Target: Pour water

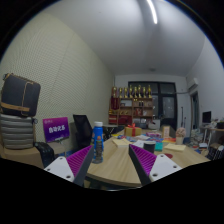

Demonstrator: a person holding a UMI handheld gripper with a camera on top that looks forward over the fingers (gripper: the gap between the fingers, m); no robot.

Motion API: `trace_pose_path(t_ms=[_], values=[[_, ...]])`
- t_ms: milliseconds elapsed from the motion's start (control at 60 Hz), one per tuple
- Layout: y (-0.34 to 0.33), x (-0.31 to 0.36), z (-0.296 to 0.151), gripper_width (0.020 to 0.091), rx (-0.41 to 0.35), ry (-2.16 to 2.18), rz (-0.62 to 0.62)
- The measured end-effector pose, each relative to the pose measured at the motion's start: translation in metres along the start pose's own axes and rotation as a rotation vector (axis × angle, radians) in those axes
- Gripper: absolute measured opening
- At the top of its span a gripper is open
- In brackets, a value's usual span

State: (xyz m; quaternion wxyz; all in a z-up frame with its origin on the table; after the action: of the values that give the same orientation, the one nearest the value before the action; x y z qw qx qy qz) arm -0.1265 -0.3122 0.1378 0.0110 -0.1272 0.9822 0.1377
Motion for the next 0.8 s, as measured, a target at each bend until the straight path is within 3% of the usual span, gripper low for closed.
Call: trace_pose_path(t_ms=[183,433,700,767,800], values=[[0.090,0.055,0.032,0.0803,0.041,0.066,0.005],[0.209,0.071,0.057,0.0798,0.050,-0.015,0.073],[0.271,0.072,0.108,0.0794,0.162,0.024,0.095],[0.278,0.076,0.121,0.0760,0.196,0.039,0.073],[0.280,0.076,0.122,0.0642,0.202,0.055,0.069]])
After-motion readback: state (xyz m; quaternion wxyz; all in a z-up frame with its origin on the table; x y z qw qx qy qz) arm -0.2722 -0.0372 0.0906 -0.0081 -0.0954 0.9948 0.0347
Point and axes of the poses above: the point between the fingertips, and its own axes, seen from behind it with the camera up: x to the left, z down, y forward, the way the camera looks, the point moved 9 cm from there along -y, backward, against the way the camera looks, and after that the axes turned 9 degrees about -x, right-handed, at the moved point
